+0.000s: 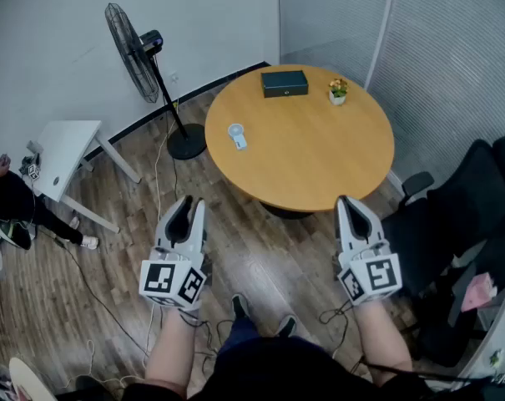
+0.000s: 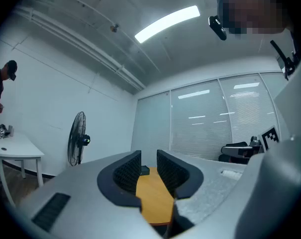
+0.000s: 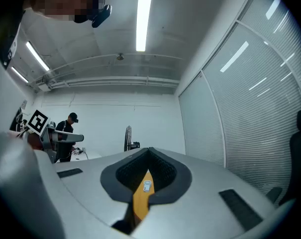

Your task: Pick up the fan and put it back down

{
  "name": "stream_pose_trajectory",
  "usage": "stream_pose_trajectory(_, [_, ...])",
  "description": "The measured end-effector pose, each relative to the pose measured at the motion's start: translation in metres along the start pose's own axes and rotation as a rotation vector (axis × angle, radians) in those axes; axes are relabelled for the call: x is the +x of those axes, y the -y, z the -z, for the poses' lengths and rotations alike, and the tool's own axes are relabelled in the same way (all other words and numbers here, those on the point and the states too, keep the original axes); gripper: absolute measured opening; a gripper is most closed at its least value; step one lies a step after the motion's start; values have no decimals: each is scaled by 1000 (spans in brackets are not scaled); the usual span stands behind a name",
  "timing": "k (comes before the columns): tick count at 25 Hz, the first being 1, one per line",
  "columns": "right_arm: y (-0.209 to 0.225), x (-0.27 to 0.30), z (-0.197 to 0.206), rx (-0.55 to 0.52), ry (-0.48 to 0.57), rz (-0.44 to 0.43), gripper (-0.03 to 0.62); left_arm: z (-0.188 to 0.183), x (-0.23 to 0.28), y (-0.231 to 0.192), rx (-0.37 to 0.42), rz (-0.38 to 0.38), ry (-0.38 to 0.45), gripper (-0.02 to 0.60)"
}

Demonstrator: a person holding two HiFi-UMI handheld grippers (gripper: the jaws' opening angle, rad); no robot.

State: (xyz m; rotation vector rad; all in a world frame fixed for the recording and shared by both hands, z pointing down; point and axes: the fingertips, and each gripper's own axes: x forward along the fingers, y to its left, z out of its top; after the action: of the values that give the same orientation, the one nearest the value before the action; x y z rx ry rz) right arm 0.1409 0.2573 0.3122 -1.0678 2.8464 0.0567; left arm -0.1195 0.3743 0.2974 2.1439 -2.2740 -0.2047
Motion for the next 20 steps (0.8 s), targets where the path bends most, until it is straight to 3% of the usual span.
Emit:
stream_pose_trajectory(10, [-34, 49, -7, -26, -9, 34, 3, -11, 24, -61, -14, 38, 10, 95])
stream_pose_trajectory(14, [-37, 68, -8, -12, 7, 91, 5, -14, 39, -88, -30, 66, 20, 95])
stream_pose_trajectory(20, [-33, 96, -9, 11, 16, 208, 109, -12, 54, -136, -57, 100, 31, 114])
